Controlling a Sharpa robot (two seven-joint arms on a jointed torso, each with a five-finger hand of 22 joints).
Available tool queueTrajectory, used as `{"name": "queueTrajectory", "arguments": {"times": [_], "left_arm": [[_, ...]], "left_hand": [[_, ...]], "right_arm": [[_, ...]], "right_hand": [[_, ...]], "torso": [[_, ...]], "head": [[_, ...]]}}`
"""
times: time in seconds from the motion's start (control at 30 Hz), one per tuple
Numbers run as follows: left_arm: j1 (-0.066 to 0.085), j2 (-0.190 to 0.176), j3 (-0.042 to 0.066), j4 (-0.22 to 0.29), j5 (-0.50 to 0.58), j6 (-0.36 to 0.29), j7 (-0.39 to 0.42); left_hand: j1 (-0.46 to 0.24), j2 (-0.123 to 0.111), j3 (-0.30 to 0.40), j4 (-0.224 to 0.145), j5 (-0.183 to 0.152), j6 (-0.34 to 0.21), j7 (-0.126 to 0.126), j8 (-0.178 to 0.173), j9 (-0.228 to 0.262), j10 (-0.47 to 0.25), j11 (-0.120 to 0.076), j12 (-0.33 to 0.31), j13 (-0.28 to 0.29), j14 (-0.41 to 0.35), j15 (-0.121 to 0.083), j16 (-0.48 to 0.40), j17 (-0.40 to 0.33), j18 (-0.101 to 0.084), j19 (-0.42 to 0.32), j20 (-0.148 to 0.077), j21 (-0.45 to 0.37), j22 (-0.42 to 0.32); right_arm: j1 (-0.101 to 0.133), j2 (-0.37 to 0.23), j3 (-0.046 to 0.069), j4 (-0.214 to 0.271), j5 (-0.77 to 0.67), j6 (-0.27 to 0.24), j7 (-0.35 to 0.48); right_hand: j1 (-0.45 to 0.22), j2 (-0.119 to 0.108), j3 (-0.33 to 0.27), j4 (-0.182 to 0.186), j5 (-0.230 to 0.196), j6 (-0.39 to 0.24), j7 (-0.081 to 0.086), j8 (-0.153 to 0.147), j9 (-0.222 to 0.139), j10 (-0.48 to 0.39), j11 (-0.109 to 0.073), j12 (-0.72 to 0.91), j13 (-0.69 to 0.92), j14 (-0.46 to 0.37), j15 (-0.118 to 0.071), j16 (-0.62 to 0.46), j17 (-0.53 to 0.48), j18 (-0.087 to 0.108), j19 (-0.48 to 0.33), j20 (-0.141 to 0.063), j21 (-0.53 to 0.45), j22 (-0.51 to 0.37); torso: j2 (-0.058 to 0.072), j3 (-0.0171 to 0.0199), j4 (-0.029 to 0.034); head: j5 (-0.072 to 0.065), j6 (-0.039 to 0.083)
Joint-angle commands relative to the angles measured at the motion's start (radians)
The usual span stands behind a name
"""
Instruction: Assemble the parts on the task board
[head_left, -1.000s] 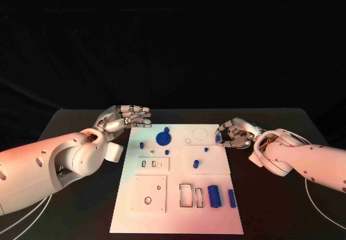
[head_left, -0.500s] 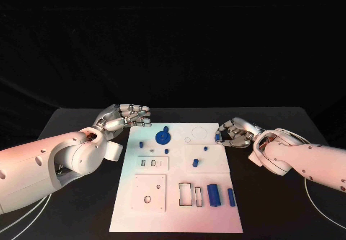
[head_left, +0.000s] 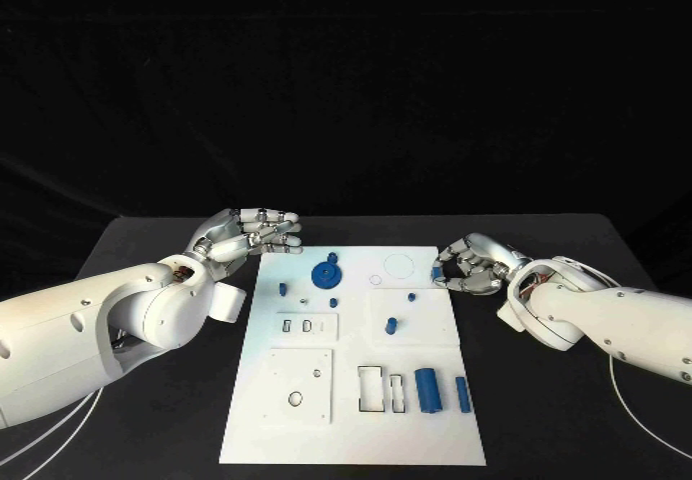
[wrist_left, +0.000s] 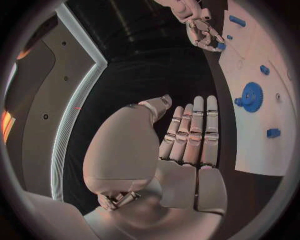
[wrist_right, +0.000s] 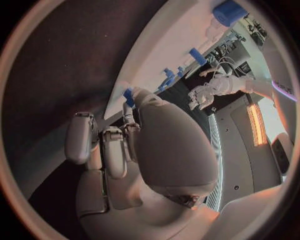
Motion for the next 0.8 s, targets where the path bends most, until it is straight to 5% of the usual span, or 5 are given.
{"name": "queueTrajectory", "arguments": {"times": [0.03,0.3,0.8], "left_arm": [[0.000,0.000,0.001,0.002,0.000,0.018,0.008],[0.000,-0.002,0.001,0.002,0.000,0.018,0.008],[0.000,0.005,0.001,-0.008,0.000,0.016,0.010]], "left_hand": [[-0.008,0.004,-0.002,-0.006,-0.005,-0.008,0.029,-0.006,-0.001,-0.002,0.005,-0.004,0.001,-0.004,0.005,-0.004,0.001,0.010,-0.007,0.003,0.006,0.000],[-0.008,0.004,-0.002,-0.006,-0.005,-0.008,0.029,-0.006,-0.001,-0.002,0.005,-0.004,0.001,-0.004,0.005,-0.004,0.001,0.010,-0.007,0.003,0.006,0.000],[-0.008,0.004,-0.002,-0.006,-0.005,-0.008,0.029,-0.006,-0.001,-0.002,0.005,-0.004,0.001,-0.004,0.005,-0.004,0.001,0.010,-0.007,0.003,0.006,0.000]], "right_arm": [[-0.001,0.001,0.000,0.002,0.008,-0.036,0.004],[0.000,0.002,0.000,0.028,0.010,-0.073,-0.033],[0.031,0.054,0.001,0.195,-0.066,-0.122,-0.214]], "right_hand": [[0.001,0.016,0.009,0.001,-0.002,0.007,-0.002,0.006,0.009,0.007,-0.001,0.008,0.112,0.089,-0.008,0.007,0.199,-0.015,0.007,-0.001,0.004,0.013],[-0.023,0.009,0.030,0.007,0.021,0.005,-0.004,0.013,0.013,0.012,-0.003,0.013,0.117,0.091,-0.011,0.009,0.206,-0.017,0.011,-0.005,0.007,0.018],[-0.065,0.007,0.044,0.013,0.022,0.007,-0.008,0.024,0.019,0.020,-0.006,0.022,0.126,0.093,-0.013,0.012,0.218,-0.019,0.020,-0.007,0.018,0.031]], "torso": [[0.000,-0.0001,0.0001],[-0.003,-0.0013,-0.0025],[-0.014,-0.0091,-0.0021]], "head": [[0.000,0.000],[0.004,0.000],[0.015,-0.008]]}}
